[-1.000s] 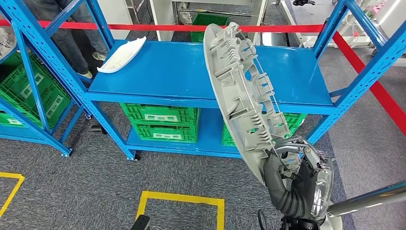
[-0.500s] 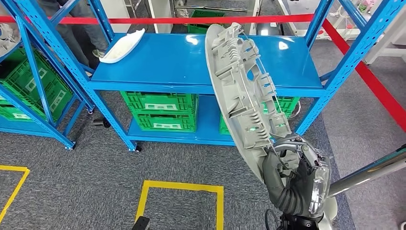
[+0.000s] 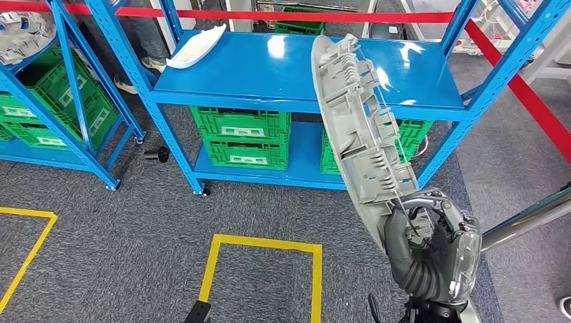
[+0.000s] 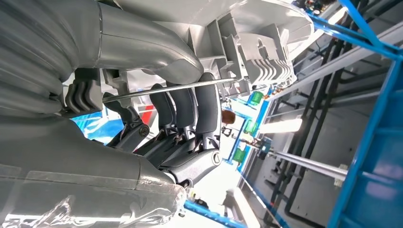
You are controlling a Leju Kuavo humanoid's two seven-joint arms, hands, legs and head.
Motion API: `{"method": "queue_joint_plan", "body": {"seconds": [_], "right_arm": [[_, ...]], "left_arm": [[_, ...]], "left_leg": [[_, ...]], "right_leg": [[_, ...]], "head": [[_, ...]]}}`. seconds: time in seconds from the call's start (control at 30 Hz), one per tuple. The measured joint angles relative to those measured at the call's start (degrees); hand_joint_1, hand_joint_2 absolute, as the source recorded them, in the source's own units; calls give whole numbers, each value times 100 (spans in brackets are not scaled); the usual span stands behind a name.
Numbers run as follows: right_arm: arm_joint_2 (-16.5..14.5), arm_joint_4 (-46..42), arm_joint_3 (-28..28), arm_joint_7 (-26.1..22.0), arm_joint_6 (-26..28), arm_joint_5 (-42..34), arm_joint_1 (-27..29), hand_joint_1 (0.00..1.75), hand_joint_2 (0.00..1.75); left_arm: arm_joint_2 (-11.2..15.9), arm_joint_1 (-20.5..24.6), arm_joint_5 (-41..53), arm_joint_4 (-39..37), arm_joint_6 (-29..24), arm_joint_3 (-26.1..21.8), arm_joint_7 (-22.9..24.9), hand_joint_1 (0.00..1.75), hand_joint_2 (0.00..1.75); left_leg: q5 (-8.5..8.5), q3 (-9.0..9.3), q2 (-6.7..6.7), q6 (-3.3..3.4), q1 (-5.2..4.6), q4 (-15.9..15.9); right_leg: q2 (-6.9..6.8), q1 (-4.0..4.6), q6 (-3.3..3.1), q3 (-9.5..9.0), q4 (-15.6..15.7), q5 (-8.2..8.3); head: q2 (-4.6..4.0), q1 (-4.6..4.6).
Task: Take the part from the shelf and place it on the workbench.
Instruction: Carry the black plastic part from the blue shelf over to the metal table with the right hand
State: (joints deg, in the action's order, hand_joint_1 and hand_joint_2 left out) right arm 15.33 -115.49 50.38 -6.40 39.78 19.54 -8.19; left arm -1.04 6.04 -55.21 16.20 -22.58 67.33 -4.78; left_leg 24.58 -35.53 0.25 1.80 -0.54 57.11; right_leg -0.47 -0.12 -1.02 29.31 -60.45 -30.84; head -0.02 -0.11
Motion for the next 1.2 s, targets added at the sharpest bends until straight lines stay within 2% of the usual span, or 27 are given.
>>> {"method": "queue_joint_plan", "body": {"seconds": [0.03, 0.07, 0.13, 0.17, 0.2, 0.27, 0.3, 0.33, 0.37, 0.43, 0.47, 0.5, 0.57, 0.6, 0.67, 0.7, 0.73, 0.77, 0.83, 0.87, 0.9, 0.93, 1.0, 1.07, 1.1, 1.13, 1.2], "right_arm": [[1, 1, -22, -1, 0, -17, -8, 175, 175], [3, 1, -40, -1, 0, -32, -15, 175, 175], [9, 2, -63, -2, 0, -61, -20, 175, 175], [11, 2, -72, -1, 0, -74, -23, 175, 175], [13, 2, -80, -1, -1, -86, -24, 175, 175], [14, 3, -97, 0, -2, -104, -25, 175, 175], [14, 4, -103, 0, -2, -107, -25, 175, 175], [14, 6, -109, 0, -2, -109, -25, 175, 175], [14, 8, -113, -1, -2, -109, -24, 175, 175], [14, 10, -119, -2, -2, -109, -23, 175, 175], [14, 11, -123, -2, -2, -109, -22, 175, 175], [14, 10, -128, -2, -2, -109, -21, 175, 175], [14, 9, -144, -3, -2, -109, -19, 175, 175], [14, 9, -150, -3, -2, -109, -21, 175, 175], [17, 9, -156, -4, -2, -109, -20, 175, 175], [22, 9, -158, -4, -1, -109, -17, 175, 175], [27, 9, -162, -4, -1, -108, -13, 175, 175], [33, 9, -166, -4, 0, -106, -12, 175, 175], [42, 9, -172, -3, 0, -103, -9, 175, 175], [46, 9, -174, -2, 0, -102, -7, 175, 175], [50, 9, -176, -2, 0, -102, -5, 175, 175], [54, 9, -180, -1, 0, -101, -3, 175, 175], [58, 7, -192, 2, 0, -100, -2, 175, 175], [60, -2, -205, 4, 0, -94, -1, 175, 175], [61, -9, -209, 5, 0, -91, 0, 175, 175], [62, -15, -211, 5, 0, -88, 4, 175, 175], [64, -21, -214, 5, 0, -82, 12, 175, 175]], "left_arm": [[-12, 7, -1, 7, -19, 0, 3, 0, 175], [-22, 11, -1, 11, -34, 1, 5, 0, 175], [-32, 13, -1, 16, -52, 3, 14, 0, 175], [-34, 10, -1, 17, -59, 3, 21, 0, 175], [-35, 7, -1, 18, -64, 3, 28, 0, 175], [-37, 6, -1, 19, -68, 4, 38, 0, 175], [-38, 8, -1, 19, -68, 4, 40, 0, 175], [-38, 10, -1, 19, -68, 5, 40, 0, 175], [-37, 11, -1, 19, -69, 5, 42, 0, 175], [-36, 13, -1, 19, -73, 5, 43, 0, 175], [-35, 17, -1, 20, -75, 5, 44, 0, 175], [-35, 26, -1, 22, -79, 5, 45, 0, 175], [-35, 53, -1, 28, -90, 7, 45, 0, 175], [-35, 63, -1, 32, -94, 11, 46, 0, 175], [-35, 62, -1, 37, -99, 28, 50, 0, 175], [-36, 60, -2, 39, -100, 41, 52, 0, 175], [-37, 61, -2, 39, -100, 55, 54, 0, 175], [-38, 66, -2, 41, -99, 69, 53, 0, 175], [-41, 72, -1, 45, -99, 92, 53, 0, 175], [-42, 72, -1, 47, -99, 99, 55, 0, 175], [-42, 72, -1, 48, -100, 104, 58, 0, 175], [-42, 73, -1, 48, -100, 107, 61, 0, 175], [-46, 73, -1, 51, -100, 110, 69, 0, 175], [-55, 74, -1, 57, -104, 112, 73, 0, 175], [-58, 75, -1, 60, -106, 113, 74, 0, 175], [-60, 75, -1, 61, -107, 114, 76, 0, 175], [-56, 71, -1, 64, -109, 119, 84, 0, 175]], "left_leg": [[-52, -46, 0, -24, -1, 18], [-108, -84, 2, -56, 1, 23], [-149, -145, -1, -124, 19, 36], [-34, -181, -7, -166, 29, 111], [182, -237, -14, -208, 42, 281], [763, -381, -18, -290, 87, 940], [960, -437, -18, -320, 105, 1290], [1059, -461, -17, -341, 117, 1560], [1035, -431, -17, -356, 126, 1700], [758, -170, -18, -368, 141, 1545], [616, 88, -20, -366, 146, 1259], [576, 404, -24, -353, 144, 851], [701, 887, -35, -284, 122, 125], [769, 976, -38, -238, 103, -53], [715, 901, -27, -134, 88, -116], [654, 852, -16, -80, 91, -122], [588, 795, -4, -29, 96, -134], [520, 738, 6, 10, 99, -137], [390, 577, 6, 47, 75, -118], [326, 477, 7, 51, 61, -98], [268, 372, 7, 53, 49, -70], [218, 269, 7, 51, 38, -38], [128, 86, 3, 35, 21, 31], [37, -35, 1, -10, 9, 83], [-15, -76, 2, -41, 14, 93], [-71, -105, 3, -76, 20, 90], [-44, -164, -6, -148, 41, 117]], "right_leg": [[0, 21, -30, -175, 291, -69], [4, 40, -51, -236, 444, -105], [3, 37, -108, -158, 486, -13], [-3, 25, -150, -109, 494, 49], [-13, 8, -182, -55, 505, 115], [-21, 0, -217, 84, 490, 236], [-21, -1, -213, 160, 475, 289], [-21, -1, -209, 230, 458, 333], [-21, -4, -202, 306, 435, 373], [-18, -14, -177, 481, 368, 451], [-15, -21, -155, 580, 321, 496], [-11, -21, -128, 668, 273, 536], [-14, -18, -59, 780, 210, 622], [-18, -20, -23, 812, 208, 675], [-15, -35, 49, 855, 224, 746], [-10, -44, 80, 891, 181, 662], [-4, -49, 106, 944, 58, 481], [0, -55, 124, 1017, -177, 202], [1, -57, 142, 1163, -883, -308], [1, -56, 143, 1187, -1186, -395], [1, -54, 136, 1142, -1342, -338], [1, -50, 118, 1009, -1297, -187], [0, -24, 45, 489, -696, 39], [0, 15, -30, -29, 82, -41], [2, 36, -56, -152, 312, -103], [4, 49, -75, -167, 407, -103], [-5, 37, -136, -83, 430, 11]], "head": [[0, 0], [0, 2], [0, 7], [0, 5], [0, -4], [0, -28], [0, -35], [0, -37], [0, -40], [0, -48], [0, -53], [0, -63], [0, -83], [0, -90], [0, -90], [0, -80], [0, -62], [0, -39], [0, 1], [0, 10], [0, 14], [0, 15], [0, 16], [0, 9], [0, 9], [0, 7], [0, 20]]}}
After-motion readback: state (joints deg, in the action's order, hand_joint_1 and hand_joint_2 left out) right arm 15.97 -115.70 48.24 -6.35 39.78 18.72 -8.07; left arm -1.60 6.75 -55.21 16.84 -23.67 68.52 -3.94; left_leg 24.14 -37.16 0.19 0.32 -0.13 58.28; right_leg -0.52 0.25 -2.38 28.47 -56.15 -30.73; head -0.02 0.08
